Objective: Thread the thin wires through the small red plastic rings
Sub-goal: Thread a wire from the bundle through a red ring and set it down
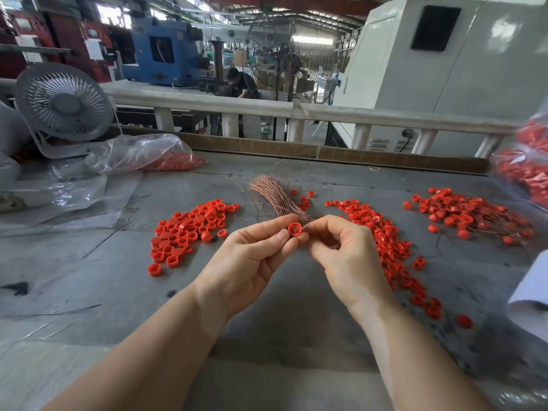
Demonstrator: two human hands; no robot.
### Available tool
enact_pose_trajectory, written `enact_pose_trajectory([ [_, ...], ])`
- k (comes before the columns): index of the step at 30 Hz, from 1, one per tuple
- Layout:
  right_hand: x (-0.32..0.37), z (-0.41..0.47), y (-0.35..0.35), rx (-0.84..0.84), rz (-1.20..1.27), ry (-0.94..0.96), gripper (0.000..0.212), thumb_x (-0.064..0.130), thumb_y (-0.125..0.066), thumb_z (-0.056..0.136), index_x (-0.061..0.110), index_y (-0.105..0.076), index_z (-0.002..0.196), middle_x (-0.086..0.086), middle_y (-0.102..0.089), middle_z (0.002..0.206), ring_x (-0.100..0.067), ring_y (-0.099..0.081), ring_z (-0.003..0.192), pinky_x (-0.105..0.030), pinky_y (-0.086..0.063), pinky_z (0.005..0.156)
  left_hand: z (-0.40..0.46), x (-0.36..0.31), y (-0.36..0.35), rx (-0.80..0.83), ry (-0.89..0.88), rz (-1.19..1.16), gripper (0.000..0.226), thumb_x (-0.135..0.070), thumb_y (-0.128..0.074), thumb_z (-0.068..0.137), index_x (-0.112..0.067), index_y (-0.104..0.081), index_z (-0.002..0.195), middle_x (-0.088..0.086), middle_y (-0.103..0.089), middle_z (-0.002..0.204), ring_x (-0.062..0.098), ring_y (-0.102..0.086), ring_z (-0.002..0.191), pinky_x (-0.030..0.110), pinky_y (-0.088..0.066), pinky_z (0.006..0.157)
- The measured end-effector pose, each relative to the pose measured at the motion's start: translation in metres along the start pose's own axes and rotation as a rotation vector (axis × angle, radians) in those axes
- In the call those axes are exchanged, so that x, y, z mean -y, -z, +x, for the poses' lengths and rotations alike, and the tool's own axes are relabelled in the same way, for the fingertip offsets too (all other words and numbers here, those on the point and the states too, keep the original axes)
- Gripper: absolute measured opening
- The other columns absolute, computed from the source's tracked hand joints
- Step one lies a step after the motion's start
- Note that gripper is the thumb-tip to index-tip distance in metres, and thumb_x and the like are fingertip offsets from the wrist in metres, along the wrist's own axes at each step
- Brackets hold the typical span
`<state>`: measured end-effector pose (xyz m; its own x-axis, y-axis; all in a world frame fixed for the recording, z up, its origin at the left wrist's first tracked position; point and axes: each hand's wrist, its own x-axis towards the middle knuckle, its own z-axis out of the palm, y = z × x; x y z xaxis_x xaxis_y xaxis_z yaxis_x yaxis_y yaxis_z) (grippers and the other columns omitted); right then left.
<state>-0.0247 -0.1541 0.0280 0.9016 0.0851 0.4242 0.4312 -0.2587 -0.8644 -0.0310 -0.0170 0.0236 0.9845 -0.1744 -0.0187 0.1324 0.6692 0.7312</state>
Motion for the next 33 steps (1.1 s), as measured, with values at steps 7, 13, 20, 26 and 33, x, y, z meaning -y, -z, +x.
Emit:
enact_pose_trajectory([
  [7,0.0001,-0.0006,0.0000,0.013,0.011,0.007,0.017,0.001,-0.067,0.081,0.015,-0.068,0.072,0.016,-0.057,0.051,0.005,-0.047,0.049,-0.007,-0.035,0.053,-0.0009,-0.0003,-0.0009,0.000,-0.002,0.007,0.025,0.002,-0.056,0.066,-0.006,-0.077,0.078,0.013,-0.073,0.081,0.017,-0.071,0.076,0.015,-0.054,0.062],
  [13,0.0011,-0.0009,-0.0001,0.029,0.036,0.006,0.017,0.004,-0.069,0.080,0.018,-0.067,0.070,0.013,-0.060,0.056,0.005,-0.048,0.054,-0.008,-0.037,0.057,-0.0008,-0.0013,-0.0004,-0.004,0.009,0.003,0.024,0.003,-0.056,0.067,-0.005,-0.076,0.079,0.013,-0.072,0.080,0.017,-0.072,0.075,0.016,-0.055,0.061],
  [20,0.0018,-0.0010,-0.0004,0.004,0.089,-0.006,0.013,0.001,-0.068,0.079,0.014,-0.067,0.076,0.011,-0.062,0.058,0.006,-0.050,0.052,-0.006,-0.037,0.052,-0.0020,-0.0003,-0.0028,0.031,0.007,0.004,0.026,0.001,-0.055,0.068,-0.007,-0.076,0.081,0.011,-0.073,0.083,0.016,-0.071,0.078,0.015,-0.054,0.063],
  [26,-0.0007,-0.0003,-0.0005,-0.002,0.041,0.003,0.014,0.000,-0.067,0.079,0.012,-0.066,0.073,0.014,-0.058,0.052,0.006,-0.047,0.050,-0.007,-0.036,0.052,-0.0032,-0.0003,-0.0028,0.065,0.023,0.043,0.024,-0.003,-0.054,0.072,-0.007,-0.076,0.078,0.010,-0.072,0.081,0.014,-0.071,0.076,0.017,-0.056,0.065],
  [33,-0.0017,-0.0013,-0.0014,-0.025,-0.088,0.035,0.014,0.004,-0.067,0.081,0.016,-0.067,0.074,0.007,-0.064,0.063,0.000,-0.052,0.058,-0.011,-0.040,0.059,-0.0032,-0.0004,-0.0022,0.055,0.018,0.066,0.023,-0.006,-0.054,0.073,-0.009,-0.076,0.075,0.008,-0.071,0.074,0.010,-0.069,0.068,0.018,-0.055,0.060],
])
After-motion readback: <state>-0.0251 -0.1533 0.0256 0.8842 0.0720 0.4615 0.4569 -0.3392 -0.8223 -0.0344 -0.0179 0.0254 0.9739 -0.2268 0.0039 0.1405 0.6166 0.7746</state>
